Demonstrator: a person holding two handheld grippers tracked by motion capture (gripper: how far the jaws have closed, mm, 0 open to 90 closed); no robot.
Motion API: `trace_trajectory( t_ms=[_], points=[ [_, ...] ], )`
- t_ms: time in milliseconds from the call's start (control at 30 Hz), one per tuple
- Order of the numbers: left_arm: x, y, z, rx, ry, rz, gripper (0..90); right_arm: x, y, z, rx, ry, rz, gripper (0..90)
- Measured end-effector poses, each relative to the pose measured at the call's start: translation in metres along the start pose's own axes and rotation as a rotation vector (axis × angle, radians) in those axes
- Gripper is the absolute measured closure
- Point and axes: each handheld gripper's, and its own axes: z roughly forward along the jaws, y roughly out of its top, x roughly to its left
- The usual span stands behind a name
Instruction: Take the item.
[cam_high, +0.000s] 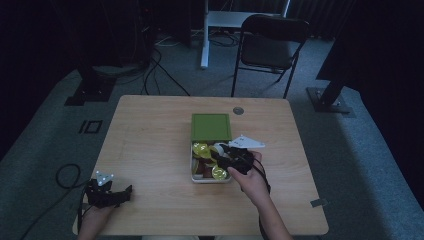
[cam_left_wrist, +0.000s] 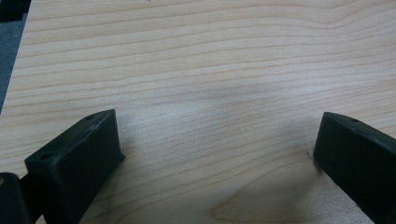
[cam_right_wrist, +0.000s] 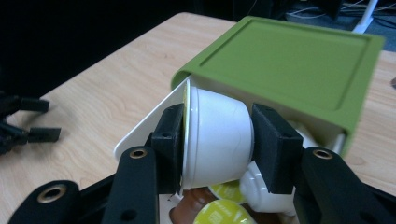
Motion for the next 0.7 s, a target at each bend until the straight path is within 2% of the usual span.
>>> trace_trajectory(
  t_ms=[433,700],
  points=[
    [0.0,0.0,0.0,0.0,0.0,0.0,0.9,-0.022,0.004,-0.017,-0.045,-0.062,0.028,56.4],
    [0.0,0.0,0.0,0.0,0.0,0.0,1.0,-0.042,0.005,-0.03,-0.066,-0.131,0.037,56.4]
  ],
)
